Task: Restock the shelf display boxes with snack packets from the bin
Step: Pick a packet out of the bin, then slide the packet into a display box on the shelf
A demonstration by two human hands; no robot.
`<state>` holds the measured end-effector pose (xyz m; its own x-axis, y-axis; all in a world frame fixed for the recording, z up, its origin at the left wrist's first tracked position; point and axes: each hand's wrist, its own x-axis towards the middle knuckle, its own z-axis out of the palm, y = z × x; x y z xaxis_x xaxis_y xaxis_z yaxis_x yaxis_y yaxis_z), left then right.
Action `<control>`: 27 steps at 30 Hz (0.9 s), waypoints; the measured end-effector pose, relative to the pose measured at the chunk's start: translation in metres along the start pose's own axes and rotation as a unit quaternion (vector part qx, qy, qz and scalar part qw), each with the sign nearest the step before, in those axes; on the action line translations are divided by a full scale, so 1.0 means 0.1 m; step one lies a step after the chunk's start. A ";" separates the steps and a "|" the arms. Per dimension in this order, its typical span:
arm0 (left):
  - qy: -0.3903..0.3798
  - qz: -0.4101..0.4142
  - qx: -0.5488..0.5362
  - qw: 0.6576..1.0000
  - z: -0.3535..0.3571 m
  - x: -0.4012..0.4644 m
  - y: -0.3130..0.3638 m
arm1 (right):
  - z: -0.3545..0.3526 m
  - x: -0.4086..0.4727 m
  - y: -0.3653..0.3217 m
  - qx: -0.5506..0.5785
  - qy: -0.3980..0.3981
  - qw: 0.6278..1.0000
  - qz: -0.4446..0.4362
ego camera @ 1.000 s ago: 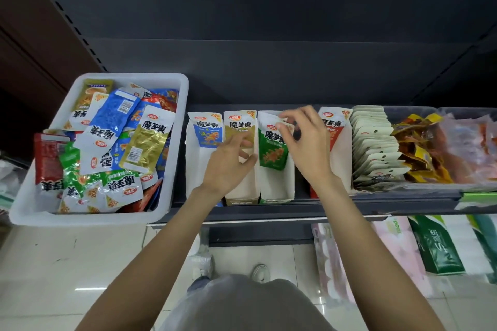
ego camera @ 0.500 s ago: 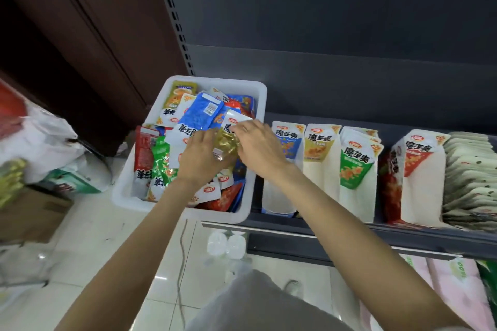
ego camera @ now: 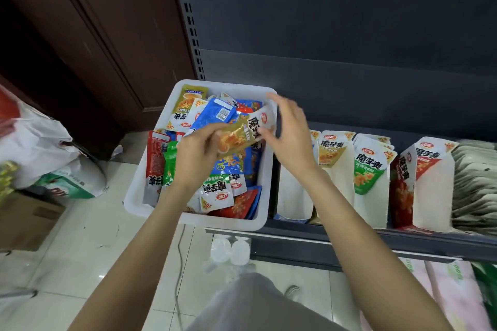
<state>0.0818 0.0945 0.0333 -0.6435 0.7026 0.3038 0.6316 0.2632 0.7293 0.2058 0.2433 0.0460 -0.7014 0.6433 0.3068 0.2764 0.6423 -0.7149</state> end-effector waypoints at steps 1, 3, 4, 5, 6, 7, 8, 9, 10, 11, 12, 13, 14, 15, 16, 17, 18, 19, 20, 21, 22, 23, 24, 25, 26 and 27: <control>-0.006 -0.019 -0.051 0.999 -0.07 -0.01 0.07 | -0.10 -0.03 -0.03 0.090 -0.004 0.995 0.052; -0.039 -0.047 -0.134 0.989 -0.12 -0.01 0.21 | -0.33 -0.10 -0.05 0.231 -0.048 0.963 0.130; -0.059 -0.048 -0.163 0.984 -0.11 0.00 0.28 | -0.45 -0.14 -0.04 0.270 -0.071 0.948 0.151; -0.079 -0.040 -0.186 0.979 -0.08 -0.01 0.36 | -0.55 -0.19 -0.01 0.288 -0.083 0.941 0.159; -0.098 -0.027 -0.199 0.975 -0.03 -0.01 0.44 | -0.66 -0.25 0.02 0.288 -0.079 0.942 0.157; -0.117 -0.010 -0.200 0.973 0.04 -0.02 0.51 | -0.77 -0.32 0.06 0.275 -0.058 0.948 0.147; -0.133 0.011 -0.185 0.974 0.13 -0.03 0.58 | -0.88 -0.39 0.12 0.251 -0.030 0.958 0.131; -0.147 0.036 -0.157 0.976 0.25 -0.05 0.63 | -0.99 -0.47 0.19 0.219 0.000 0.969 0.115; -0.156 0.063 -0.124 0.978 0.39 -0.07 0.68 | -1.11 -0.56 0.28 0.177 0.023 0.979 0.100; -0.159 0.090 -0.097 0.978 0.53 -0.08 0.73 | -1.22 -0.64 0.34 0.132 0.040 0.987 0.086; -0.157 0.115 -0.083 0.977 0.67 -0.08 0.78 | -1.32 -0.71 0.40 0.086 0.049 0.992 0.073; -0.153 0.136 -0.079 0.976 0.81 -0.08 0.84 | -1.43 -0.78 0.44 0.046 0.057 0.995 0.062; -0.149 0.153 -0.080 0.974 0.93 -0.07 0.89 | -1.53 -0.83 0.46 0.010 0.060 0.997 0.047; -0.147 0.164 -0.078 0.972 1.03 -0.05 0.94 | -1.61 -0.85 0.48 -0.024 0.059 0.997 0.032; -0.147 0.169 -0.072 0.972 1.11 -0.03 0.98 | -1.68 -0.85 0.47 -0.061 0.059 0.996 0.017; -0.146 0.170 -0.058 0.973 1.18 -0.02 0.99 | -1.71 -0.85 0.49 -0.107 0.063 0.992 0.002; -0.143 0.172 -0.035 0.974 1.25 0.00 0.99 | -1.72 -0.83 0.51 -0.159 0.068 0.985 -0.013; -0.137 0.176 -0.010 0.975 1.30 0.01 0.98 | -1.70 -0.81 0.51 -0.205 0.071 0.976 -0.024; -0.131 0.179 0.010 0.975 1.35 0.01 0.96 | -1.66 -0.77 0.54 -0.230 0.066 0.971 -0.026; -0.126 0.176 0.022 0.976 1.38 0.02 0.93 | -1.61 -0.73 0.56 -0.236 0.055 0.970 -0.025; -0.120 0.170 0.027 0.978 1.41 0.02 0.90 | -1.55 -0.68 0.58 -0.235 0.040 0.971 -0.023; -0.120 0.159 0.030 0.980 1.43 0.04 0.88 | -1.50 -0.63 0.61 -0.234 0.024 0.972 -0.020; -0.127 0.141 0.028 0.981 1.45 0.05 0.87 | -1.47 -0.56 0.64 -0.237 0.008 0.971 -0.017; -0.137 0.120 0.021 0.983 1.46 0.07 0.87 | -1.47 -0.49 0.66 -0.246 -0.011 0.969 -0.016; -0.147 0.102 0.012 0.984 1.47 0.10 0.88 | -1.48 -0.43 0.67 -0.257 -0.030 0.966 -0.016; -0.154 0.092 0.006 0.984 1.47 0.12 0.89 | -1.50 -0.38 0.65 -0.267 -0.044 0.962 -0.019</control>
<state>0.1946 0.2236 0.0117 -0.3575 0.9057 0.2280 0.7316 0.1197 0.6712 0.3491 0.3237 0.0822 -0.7645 0.5921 0.2551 0.5311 0.8027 -0.2714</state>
